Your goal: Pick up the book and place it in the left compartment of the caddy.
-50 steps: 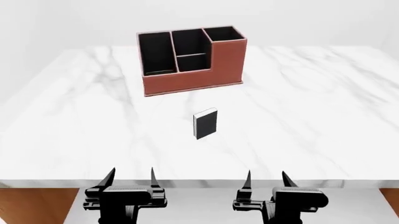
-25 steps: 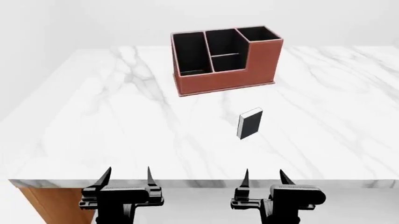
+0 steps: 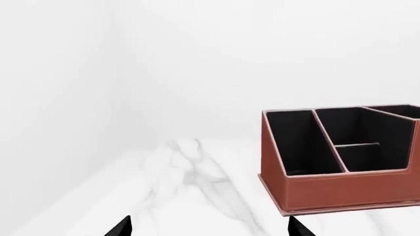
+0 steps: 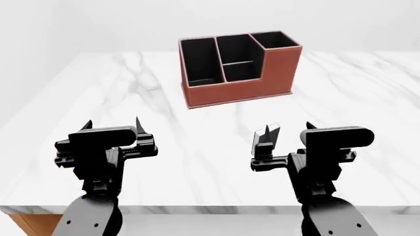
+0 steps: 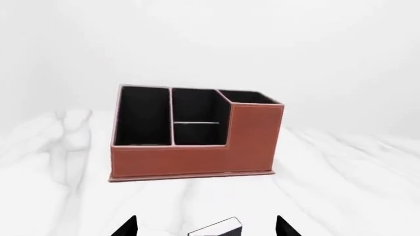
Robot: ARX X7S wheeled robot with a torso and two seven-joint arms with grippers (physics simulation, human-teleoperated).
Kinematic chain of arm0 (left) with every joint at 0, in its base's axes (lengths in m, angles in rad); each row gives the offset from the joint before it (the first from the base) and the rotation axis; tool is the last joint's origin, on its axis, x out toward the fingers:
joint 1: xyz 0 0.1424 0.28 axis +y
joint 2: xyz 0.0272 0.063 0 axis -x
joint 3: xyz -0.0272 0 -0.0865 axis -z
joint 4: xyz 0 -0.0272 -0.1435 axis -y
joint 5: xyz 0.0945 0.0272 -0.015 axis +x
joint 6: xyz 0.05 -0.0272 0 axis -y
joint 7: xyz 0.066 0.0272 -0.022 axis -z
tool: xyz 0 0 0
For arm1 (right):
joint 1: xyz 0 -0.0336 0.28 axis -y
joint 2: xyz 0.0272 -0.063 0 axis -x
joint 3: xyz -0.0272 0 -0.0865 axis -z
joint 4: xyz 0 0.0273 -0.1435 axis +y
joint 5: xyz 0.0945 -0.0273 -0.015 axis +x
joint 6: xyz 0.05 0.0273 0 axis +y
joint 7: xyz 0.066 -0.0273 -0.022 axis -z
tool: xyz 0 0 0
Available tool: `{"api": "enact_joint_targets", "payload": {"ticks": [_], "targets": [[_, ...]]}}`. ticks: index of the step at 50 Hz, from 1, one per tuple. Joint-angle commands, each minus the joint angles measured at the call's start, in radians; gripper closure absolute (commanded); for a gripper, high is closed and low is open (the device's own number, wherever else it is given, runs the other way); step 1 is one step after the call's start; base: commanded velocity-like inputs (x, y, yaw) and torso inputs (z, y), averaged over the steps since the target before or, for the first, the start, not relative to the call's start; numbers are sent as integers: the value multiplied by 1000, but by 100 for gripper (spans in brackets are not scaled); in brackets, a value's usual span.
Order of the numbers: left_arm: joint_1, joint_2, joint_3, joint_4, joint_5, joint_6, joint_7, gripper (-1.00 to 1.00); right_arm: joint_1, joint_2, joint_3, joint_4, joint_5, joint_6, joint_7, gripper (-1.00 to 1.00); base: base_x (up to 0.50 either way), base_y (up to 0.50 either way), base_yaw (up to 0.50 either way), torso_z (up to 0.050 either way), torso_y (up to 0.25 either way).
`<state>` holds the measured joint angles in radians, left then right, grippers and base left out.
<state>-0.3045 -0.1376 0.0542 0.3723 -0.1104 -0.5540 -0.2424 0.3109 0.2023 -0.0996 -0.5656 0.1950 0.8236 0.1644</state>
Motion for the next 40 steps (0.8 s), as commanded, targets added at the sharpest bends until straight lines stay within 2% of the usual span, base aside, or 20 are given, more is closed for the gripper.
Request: {"api": "enact_joint_targets", "payload": {"ticks": [1, 16, 24, 34, 40], "targets": [[-60, -19, -2, 41, -9, -79, -15, -100, 85, 23, 1, -84, 35, 153, -11, -100, 500, 0, 0, 0, 0], [-58, -27, 3, 32, -17, -67, -24, -100, 83, 26, -4, -74, 42, 144, -8, -100, 500, 0, 0, 0, 0], [-56, -32, 4, 26, -21, -61, -29, -100, 79, 36, -25, -76, 27, 131, 4, -100, 0, 0, 0, 0, 2], [-59, -39, 6, 24, -27, -60, -33, -100, 88, 36, -31, -65, 26, 136, 14, -100, 0, 446, 0, 0, 0], [-60, -42, 6, 17, -30, -57, -36, -100, 89, 36, -28, -56, 35, 108, 4, -100, 0, 0, 0, 0, 0]]}}
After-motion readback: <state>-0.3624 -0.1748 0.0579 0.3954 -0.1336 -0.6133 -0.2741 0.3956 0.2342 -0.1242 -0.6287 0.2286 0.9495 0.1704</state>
